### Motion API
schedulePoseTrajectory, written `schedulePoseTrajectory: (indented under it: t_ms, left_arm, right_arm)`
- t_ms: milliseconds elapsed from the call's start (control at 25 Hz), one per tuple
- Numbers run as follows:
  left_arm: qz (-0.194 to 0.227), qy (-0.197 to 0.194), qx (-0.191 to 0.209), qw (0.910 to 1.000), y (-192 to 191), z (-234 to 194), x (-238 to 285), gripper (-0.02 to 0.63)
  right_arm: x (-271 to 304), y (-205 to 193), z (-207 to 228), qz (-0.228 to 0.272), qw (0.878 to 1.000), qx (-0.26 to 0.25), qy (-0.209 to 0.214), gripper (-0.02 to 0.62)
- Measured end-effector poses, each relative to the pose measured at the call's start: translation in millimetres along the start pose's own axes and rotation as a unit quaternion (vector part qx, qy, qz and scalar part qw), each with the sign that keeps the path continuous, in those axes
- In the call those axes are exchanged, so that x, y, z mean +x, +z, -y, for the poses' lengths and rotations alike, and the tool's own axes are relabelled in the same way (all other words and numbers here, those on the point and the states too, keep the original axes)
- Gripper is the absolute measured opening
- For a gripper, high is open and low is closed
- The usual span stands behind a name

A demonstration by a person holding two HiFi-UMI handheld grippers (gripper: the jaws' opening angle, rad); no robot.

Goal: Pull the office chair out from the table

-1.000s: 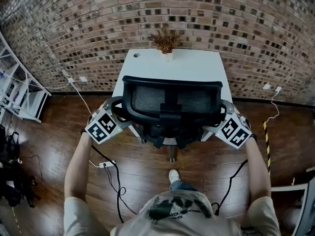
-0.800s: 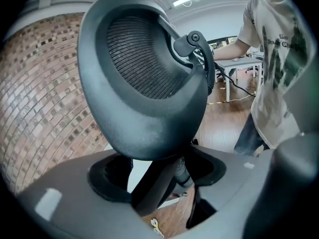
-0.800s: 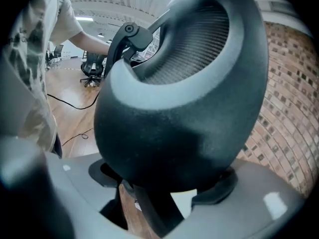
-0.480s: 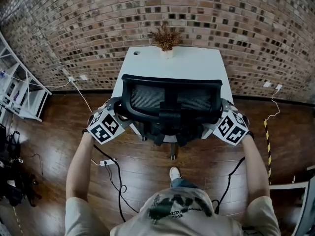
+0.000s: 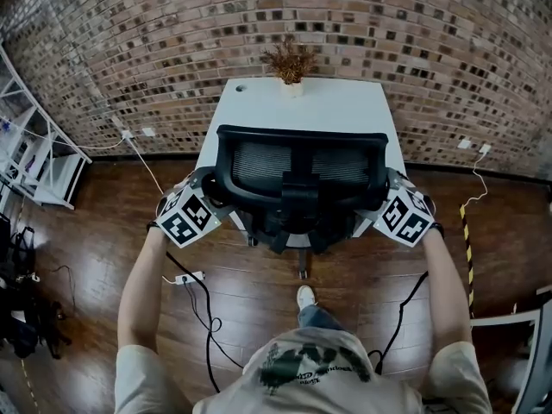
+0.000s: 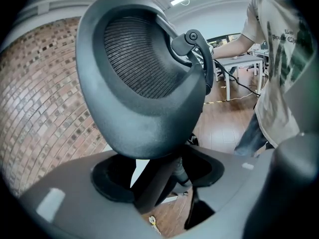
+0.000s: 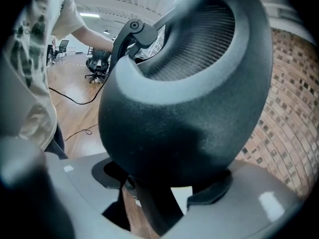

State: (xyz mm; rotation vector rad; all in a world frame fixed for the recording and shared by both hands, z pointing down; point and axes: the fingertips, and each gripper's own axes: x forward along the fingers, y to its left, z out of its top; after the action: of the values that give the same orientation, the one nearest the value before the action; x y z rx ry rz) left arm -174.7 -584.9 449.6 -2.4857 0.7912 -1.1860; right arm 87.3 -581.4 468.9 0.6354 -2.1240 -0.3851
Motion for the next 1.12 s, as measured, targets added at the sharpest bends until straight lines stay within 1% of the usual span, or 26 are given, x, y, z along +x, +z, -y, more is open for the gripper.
schedulePoseTrajectory:
  t_ms: [280,600,880,1120]
  left_arm:
    - [0.006,0.01,0.004,0.9999,3,33,-24,0.313]
    - [0.005,0.008,0.0,1.0,1,61,-40,0.318]
    - [-0.012,-0.01,-0.006,0.9999,-5,70,-53,0.31]
    - [-0.019,-0.005,-0.01,0.9998,-5,85,-63,0.308]
  right_arm:
    - [-21,-1,-30,-0.003,1.0,-0.005,-0.004,0.341]
    - [-40,-1,-61,-0.007,1.0,-0.004,-0.011,0.336]
    - [-50,5,-85,-0.008,1.0,-0.013,-0.02,0.308]
    - [-61,5,-101,-0.005,0.999,-0.032,-0.027,0.282]
